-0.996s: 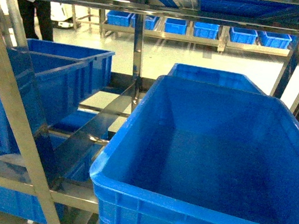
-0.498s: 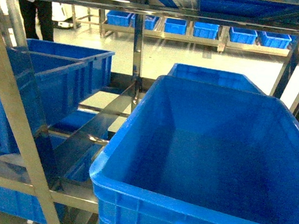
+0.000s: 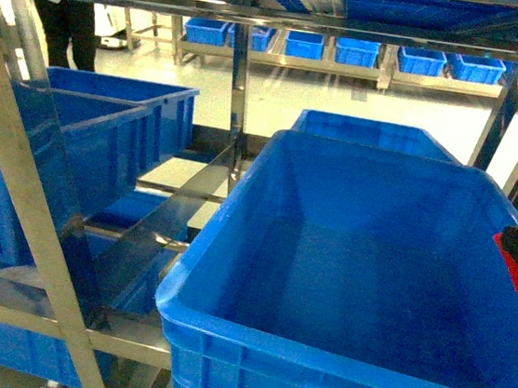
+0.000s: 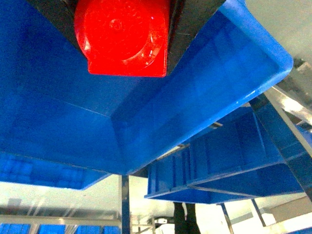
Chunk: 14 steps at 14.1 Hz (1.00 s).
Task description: Pick red block from blue box to shelf
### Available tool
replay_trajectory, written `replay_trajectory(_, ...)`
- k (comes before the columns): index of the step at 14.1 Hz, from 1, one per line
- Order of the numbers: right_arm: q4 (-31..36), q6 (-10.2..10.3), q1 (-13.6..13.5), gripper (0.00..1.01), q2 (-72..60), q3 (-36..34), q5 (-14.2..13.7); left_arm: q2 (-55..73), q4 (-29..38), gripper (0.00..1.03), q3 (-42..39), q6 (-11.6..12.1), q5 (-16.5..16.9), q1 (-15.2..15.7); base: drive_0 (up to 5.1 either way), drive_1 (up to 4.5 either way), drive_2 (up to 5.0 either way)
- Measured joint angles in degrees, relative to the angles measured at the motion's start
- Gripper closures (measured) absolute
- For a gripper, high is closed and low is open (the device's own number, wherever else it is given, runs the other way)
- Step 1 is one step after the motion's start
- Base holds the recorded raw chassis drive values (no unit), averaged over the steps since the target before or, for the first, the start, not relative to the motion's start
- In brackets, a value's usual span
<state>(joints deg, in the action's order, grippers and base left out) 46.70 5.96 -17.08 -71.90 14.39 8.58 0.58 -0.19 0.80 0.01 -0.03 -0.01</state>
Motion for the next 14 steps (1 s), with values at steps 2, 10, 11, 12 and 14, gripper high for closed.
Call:
replay_trajectory(2,3.32,0.04,1.36,0.74,-8.59,2.82,4.00,0.00,0.00,0.05,0.00,0.00,0.00,0.00,0.0,0.00,0.0)
replay_trajectory(10,11.34,-1.05,0.15,0.66,-20.94,6.78,-0.28,0.00,0.00,0.05,0.00,0.00,0.00,0.00,0.0,0.00,0.0)
replay_trajectory(11,12.11,-1.05,0.13,0.53,-20.83,6.08,-0.87,0.00,0.00,0.05,0.00,0.00,0.00,0.00,0.0,0.00,0.0)
replay_trajectory(12,12.24,-1.03,0.07,0.40,-20.83,5.44,-0.87,0.00,0.00,0.05,0.00,0.00,0.00,0.00,0.0,0.00,0.0)
replay_trajectory(14,14.32,-1.05,-0.24,0.16,-20.83,4.24,-1.27,0.00,-0.02,0.05,0.00,0.00,0.00,0.00,0.0,0.00,0.0)
